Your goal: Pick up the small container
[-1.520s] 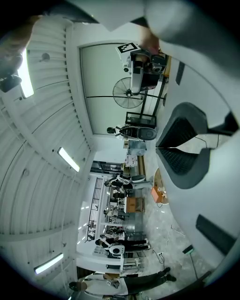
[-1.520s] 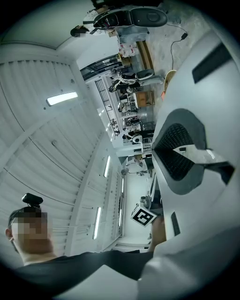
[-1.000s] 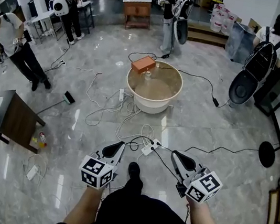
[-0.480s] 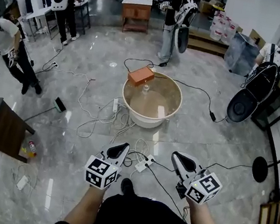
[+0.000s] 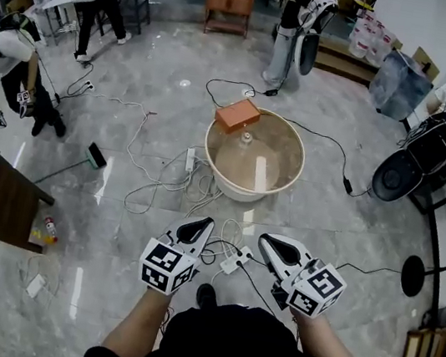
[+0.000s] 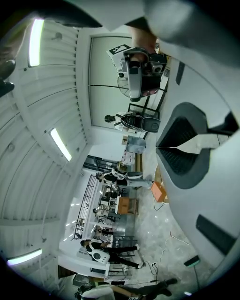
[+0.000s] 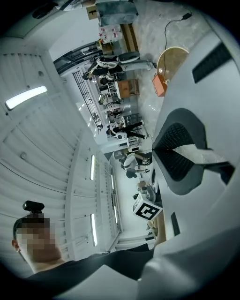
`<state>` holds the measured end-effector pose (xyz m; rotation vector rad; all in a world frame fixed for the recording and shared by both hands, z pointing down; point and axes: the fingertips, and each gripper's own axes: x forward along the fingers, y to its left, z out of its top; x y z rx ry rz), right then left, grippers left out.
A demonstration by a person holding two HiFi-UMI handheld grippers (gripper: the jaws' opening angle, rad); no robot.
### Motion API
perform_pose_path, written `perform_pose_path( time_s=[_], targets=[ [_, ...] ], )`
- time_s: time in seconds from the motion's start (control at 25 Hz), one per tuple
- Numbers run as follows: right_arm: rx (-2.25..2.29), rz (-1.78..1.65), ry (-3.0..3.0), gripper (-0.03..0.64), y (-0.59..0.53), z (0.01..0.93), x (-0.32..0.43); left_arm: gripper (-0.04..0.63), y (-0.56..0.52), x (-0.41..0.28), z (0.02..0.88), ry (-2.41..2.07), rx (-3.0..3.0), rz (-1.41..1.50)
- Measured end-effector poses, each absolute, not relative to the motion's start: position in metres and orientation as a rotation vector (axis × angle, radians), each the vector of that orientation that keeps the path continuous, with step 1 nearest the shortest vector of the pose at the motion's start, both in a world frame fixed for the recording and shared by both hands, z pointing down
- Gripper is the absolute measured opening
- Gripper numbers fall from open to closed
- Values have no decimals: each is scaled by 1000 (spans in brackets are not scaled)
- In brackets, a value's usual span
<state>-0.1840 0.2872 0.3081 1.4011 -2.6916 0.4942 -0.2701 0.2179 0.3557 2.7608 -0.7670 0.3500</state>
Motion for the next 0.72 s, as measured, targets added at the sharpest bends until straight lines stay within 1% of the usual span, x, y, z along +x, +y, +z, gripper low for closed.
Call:
perform_pose_path(
  time_s=[0.16,0.4,0.56,0.72],
  targets=[
    [1345,514,-2688,15,265,316,-198,20,195,-284,357,-800,2750,335],
    [1335,534,-2712,15,234,315,-192,20,172,-285,363,-823,2720,357],
    [1333,554,-2730,15,218,320,-172,20,158,-270,367,-840,2708,377],
    [1321,573,-2762,15,195,327,-136,20,139,-240,370,-876,2697,402]
  ],
)
